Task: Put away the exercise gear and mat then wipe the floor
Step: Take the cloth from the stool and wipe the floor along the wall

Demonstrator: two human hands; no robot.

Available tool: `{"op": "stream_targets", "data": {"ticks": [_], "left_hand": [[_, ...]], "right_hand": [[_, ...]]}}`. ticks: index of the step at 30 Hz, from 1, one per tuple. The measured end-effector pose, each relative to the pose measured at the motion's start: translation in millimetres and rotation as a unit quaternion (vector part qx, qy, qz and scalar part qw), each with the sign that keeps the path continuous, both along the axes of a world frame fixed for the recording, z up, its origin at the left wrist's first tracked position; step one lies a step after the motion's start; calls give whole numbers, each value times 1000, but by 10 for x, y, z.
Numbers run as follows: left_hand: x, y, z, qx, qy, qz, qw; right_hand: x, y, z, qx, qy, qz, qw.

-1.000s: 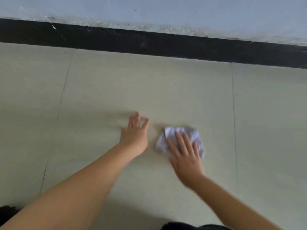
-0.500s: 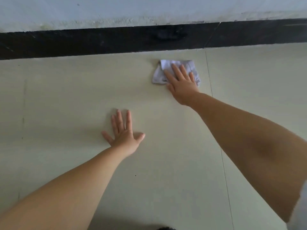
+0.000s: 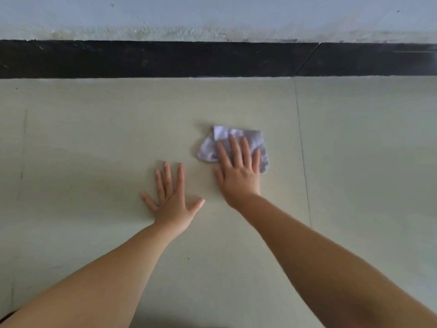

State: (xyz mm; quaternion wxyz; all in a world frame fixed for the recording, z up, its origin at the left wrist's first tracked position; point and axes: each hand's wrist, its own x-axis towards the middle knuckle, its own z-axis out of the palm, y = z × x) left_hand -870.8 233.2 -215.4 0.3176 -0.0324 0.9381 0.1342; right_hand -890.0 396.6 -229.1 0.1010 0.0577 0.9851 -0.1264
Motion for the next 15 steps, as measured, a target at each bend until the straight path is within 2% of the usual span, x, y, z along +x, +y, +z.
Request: {"op": "stream_targets", "data": {"ticks": [3, 5, 7, 10, 13, 15], "left_hand": [[3, 0, -3, 10, 7, 8, 1000], [2, -11, 4, 9, 10, 8, 1000], [0, -15, -5, 5, 11, 3, 1000], [-10, -9, -12, 1, 8, -7, 1000], [-41, -14, 1, -1, -6, -12, 1000], [-65, -22, 20, 0, -14, -14, 1000]], "right_hand": [[216, -97, 26, -28, -73, 134, 988], [216, 255, 41, -25, -45, 123, 991], [281, 823, 59, 6, -44, -10, 999], [656, 1740, 200, 40, -118, -252, 960], [908, 1864, 347, 23, -170, -329, 928], [932, 1404, 335, 1, -155, -323, 934]]}}
